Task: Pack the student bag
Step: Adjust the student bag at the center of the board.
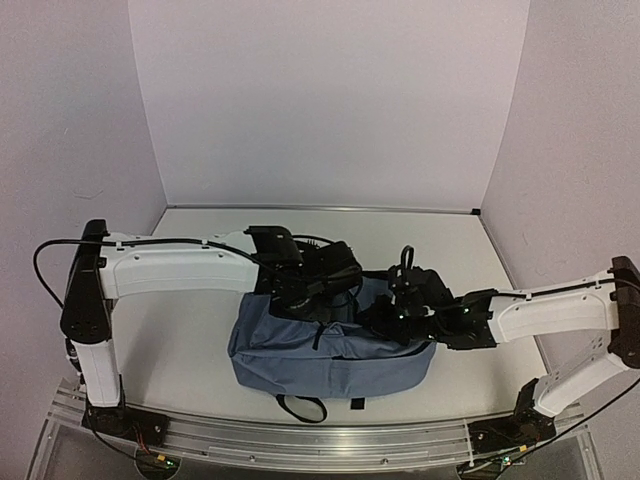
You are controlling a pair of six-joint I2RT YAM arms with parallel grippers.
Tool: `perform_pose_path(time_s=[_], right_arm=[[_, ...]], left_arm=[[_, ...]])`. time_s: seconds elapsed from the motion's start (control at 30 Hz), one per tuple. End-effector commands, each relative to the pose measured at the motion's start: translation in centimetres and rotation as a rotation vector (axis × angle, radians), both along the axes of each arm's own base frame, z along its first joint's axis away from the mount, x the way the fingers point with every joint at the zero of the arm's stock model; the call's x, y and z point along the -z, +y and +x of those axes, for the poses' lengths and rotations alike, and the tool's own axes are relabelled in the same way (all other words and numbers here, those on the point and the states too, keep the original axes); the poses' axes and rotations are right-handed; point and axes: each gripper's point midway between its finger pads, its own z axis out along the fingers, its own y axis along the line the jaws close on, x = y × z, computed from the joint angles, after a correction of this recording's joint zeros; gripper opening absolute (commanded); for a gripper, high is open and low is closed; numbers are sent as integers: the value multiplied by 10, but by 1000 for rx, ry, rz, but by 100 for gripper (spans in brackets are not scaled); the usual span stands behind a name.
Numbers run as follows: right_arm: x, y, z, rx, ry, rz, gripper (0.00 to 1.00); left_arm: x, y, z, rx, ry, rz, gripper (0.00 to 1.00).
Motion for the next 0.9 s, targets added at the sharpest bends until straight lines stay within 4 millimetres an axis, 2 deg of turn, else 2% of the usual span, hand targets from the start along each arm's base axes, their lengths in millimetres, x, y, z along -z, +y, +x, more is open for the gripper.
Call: perform_pose_path(time_s=[0.0, 0.07, 0.2, 0.33, 0.53, 0.6, 0.67, 0.77, 0.83, 0.87], right_arm=[[46, -53, 1, 162, 61, -175, 0], [50, -63, 1, 206, 70, -172, 0], [50, -78, -3, 265, 88, -130, 0], [44, -76, -6, 249, 87, -109, 0], [42, -71, -4, 223, 77, -119, 0], [41, -71, -3, 223, 70, -124, 0], [39, -71, -2, 222, 62, -126, 0], [37, -71, 0, 222, 51, -129, 0], [37, -71, 1, 222, 48, -132, 0], [37, -70, 1, 220, 46, -135, 0]], left_arm=[[-42, 60, 21, -106, -123, 6, 0], [-37, 73, 23, -163, -139, -14, 0], [-41, 96, 24, -254, -211, -99, 0], [-51, 91, 26, -245, -264, -242, 0], [-49, 79, 36, -188, -217, -269, 2], [-47, 72, 39, -148, -166, -314, 12], [-52, 68, 42, -107, -147, -364, 35], [-81, 46, 37, 55, -142, -501, 73], [-106, 32, 33, 204, -150, -608, 87], [-116, 33, 32, 242, -147, -643, 92]])
